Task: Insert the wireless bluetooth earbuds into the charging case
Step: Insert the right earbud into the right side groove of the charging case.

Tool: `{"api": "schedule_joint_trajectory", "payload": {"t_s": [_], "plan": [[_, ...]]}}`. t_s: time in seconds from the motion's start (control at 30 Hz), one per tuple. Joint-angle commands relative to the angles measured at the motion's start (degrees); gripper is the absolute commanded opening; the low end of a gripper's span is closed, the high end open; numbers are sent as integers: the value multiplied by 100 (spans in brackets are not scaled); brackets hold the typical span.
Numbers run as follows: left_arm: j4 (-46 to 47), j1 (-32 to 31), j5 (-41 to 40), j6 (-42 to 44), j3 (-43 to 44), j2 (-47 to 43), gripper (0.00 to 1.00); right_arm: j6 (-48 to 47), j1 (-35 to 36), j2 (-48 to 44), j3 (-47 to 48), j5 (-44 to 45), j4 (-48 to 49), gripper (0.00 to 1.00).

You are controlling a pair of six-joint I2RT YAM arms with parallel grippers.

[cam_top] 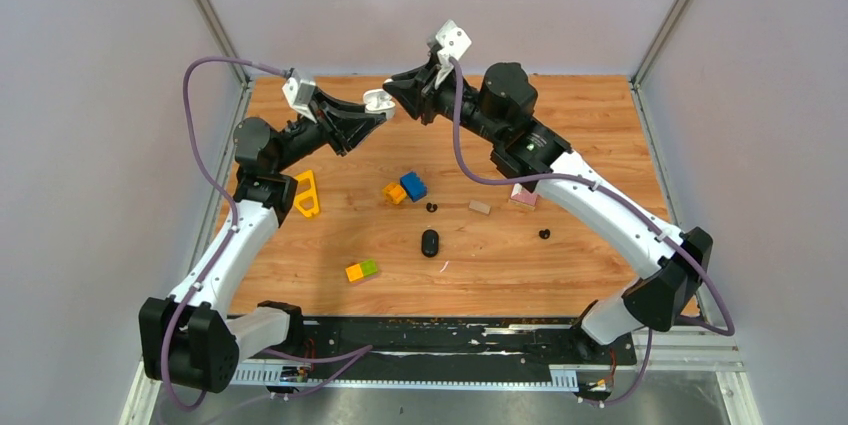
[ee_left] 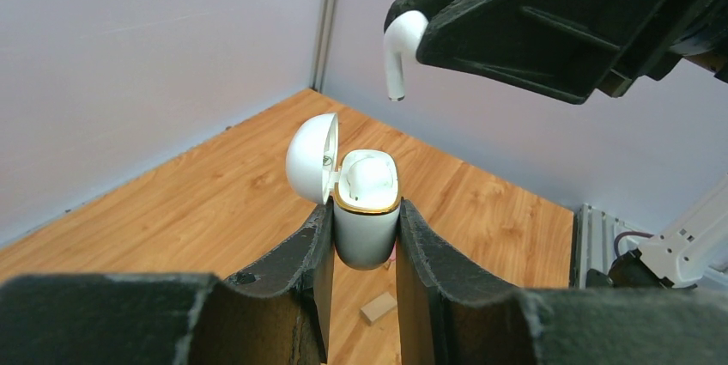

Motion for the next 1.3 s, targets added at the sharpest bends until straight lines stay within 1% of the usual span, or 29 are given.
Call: {"api": "schedule_joint_trajectory", "payload": {"t_s": [0.0,1.27], "plan": [[304,-11,-97,-170,291,-128,0,84,134,43,321,138,514,12],[342,45,-333,-421,335,-252,0,23,307,108,27,384,383,12]]}}
